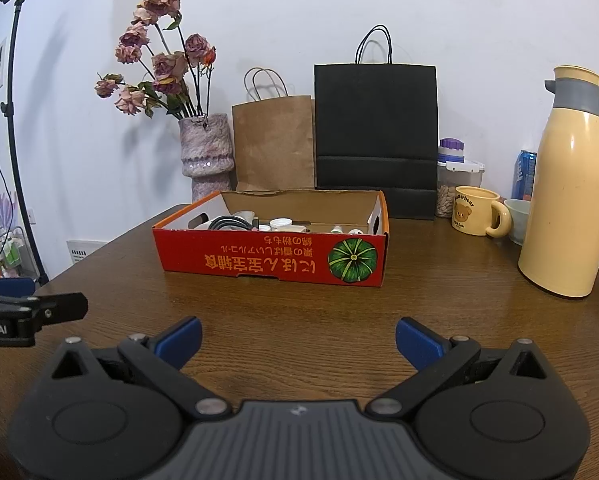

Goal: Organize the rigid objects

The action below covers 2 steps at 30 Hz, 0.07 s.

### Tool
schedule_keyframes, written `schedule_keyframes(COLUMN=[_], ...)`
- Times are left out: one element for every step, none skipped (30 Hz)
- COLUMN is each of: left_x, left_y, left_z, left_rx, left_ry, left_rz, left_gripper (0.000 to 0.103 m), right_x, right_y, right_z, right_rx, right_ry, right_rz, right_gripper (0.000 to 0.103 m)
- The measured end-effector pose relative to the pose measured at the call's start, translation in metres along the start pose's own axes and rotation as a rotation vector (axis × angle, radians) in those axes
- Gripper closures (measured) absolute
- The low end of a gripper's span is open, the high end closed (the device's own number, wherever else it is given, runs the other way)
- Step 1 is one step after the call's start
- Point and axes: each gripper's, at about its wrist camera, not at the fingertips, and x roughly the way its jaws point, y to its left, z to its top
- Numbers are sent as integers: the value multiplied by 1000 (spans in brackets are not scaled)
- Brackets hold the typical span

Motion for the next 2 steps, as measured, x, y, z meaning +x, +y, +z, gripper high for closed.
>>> schedule_keyframes(left_x=[0,0], left_y=[0,0], left_z=[0,0], left_rx=[-1,-1], left_ry=[1,1], left_rz=[-1,-2], left_gripper=[0,0], right_x=[0,0], right_y=[0,0], right_z=[0,0], right_rx=[0,-1], right_ry=[0,1], right_rz=[1,1], right_gripper=[0,0])
